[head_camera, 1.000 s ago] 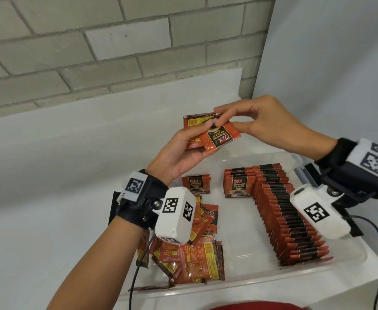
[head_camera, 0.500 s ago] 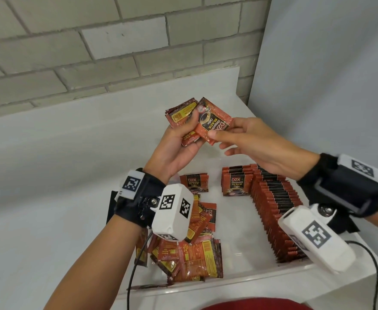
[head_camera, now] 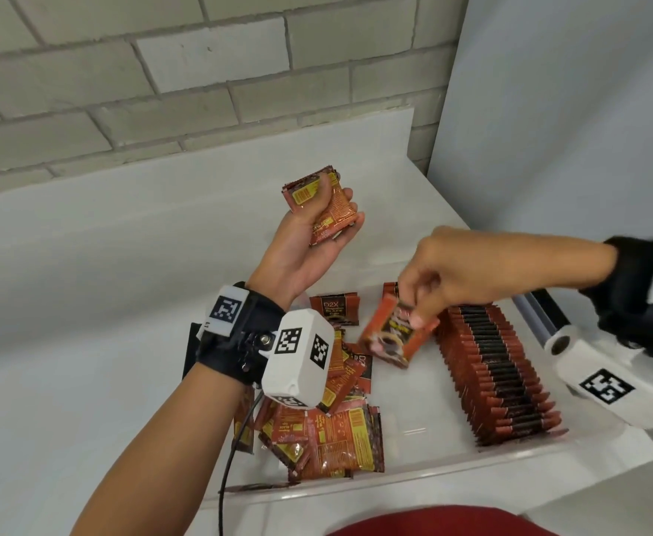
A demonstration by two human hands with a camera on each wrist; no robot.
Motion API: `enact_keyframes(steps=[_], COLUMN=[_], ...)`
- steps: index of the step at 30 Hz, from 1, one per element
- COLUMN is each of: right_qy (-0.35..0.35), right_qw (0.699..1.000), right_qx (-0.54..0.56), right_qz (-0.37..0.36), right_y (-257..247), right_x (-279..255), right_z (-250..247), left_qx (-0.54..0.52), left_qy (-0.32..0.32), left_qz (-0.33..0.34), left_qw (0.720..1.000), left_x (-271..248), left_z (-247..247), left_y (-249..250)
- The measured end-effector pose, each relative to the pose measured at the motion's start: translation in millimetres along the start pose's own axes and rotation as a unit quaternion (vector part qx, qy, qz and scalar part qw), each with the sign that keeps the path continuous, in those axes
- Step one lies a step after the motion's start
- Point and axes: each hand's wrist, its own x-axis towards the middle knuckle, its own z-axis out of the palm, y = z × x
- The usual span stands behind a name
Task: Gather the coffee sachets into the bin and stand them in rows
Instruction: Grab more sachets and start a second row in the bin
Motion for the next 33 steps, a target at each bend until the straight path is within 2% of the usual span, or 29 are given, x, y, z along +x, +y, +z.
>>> enact_keyframes(steps=[2, 4, 9, 18, 25, 33], right_qy=[-0.050, -0.063, -0.040, 0.029, 0.016, 0.013], right_qw=[0.998, 0.993, 0.974, 0.935, 0.916, 0.924], right_qx=[-0.048, -0.101, -0.221, -0.350, -0.398, -0.379], right_qz=[0.001, -0.002, 0.015, 0.049, 0.051, 0.050], right_y=[-1, 0, 2, 9, 3, 6], right_x=[3, 6, 16, 25, 24, 25], right_z=[14, 26, 34, 22, 23, 22], left_qx=[0.001, 0.000, 0.007, 0.003, -0.004, -0.029], left_qy=[0.007, 0.005, 0.006, 0.015, 0.019, 0.005], left_qz=[-0.002, -0.002, -0.008, -0.020, -0.028, -0.032], left_qw=[1.000, 1.000, 1.000, 1.000, 0.999, 0.999], left_x=[0, 0, -1, 1, -1, -5], left_z=[0, 0, 0, 0, 1, 4], left_y=[0, 1, 1, 2, 2, 3])
